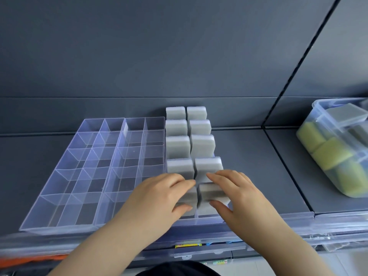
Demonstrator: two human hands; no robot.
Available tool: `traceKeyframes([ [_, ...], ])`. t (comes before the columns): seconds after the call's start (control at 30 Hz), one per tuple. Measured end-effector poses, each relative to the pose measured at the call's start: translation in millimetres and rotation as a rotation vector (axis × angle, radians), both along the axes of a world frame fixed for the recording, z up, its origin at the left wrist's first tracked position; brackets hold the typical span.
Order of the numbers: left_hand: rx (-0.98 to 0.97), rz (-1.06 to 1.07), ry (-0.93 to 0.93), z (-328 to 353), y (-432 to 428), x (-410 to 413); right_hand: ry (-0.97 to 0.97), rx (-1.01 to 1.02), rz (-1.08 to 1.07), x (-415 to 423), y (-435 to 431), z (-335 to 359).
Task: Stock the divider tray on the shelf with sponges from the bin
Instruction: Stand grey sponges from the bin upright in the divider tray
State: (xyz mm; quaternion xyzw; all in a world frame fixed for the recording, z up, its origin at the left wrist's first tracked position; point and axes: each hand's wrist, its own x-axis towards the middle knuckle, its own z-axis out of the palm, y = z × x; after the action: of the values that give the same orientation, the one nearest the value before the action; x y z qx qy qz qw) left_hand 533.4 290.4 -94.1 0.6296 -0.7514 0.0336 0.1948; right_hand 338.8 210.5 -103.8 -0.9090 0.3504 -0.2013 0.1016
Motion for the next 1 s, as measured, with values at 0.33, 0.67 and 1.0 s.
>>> traceKeyframes([
  [0.33,-0.165,-0.054,-0.03,40,-2,9,-0.017,0.044,-0.153,2,13,26],
  [0.67,-0.182,-0.239,-0.003,34,-37,-44,-0.067,0.032,-0.403,-57,35,33],
  [1.0,-0.16,-0.367,0.01,37,-27,-207,-0.121,0.087,-0.581,-232,63,26],
])
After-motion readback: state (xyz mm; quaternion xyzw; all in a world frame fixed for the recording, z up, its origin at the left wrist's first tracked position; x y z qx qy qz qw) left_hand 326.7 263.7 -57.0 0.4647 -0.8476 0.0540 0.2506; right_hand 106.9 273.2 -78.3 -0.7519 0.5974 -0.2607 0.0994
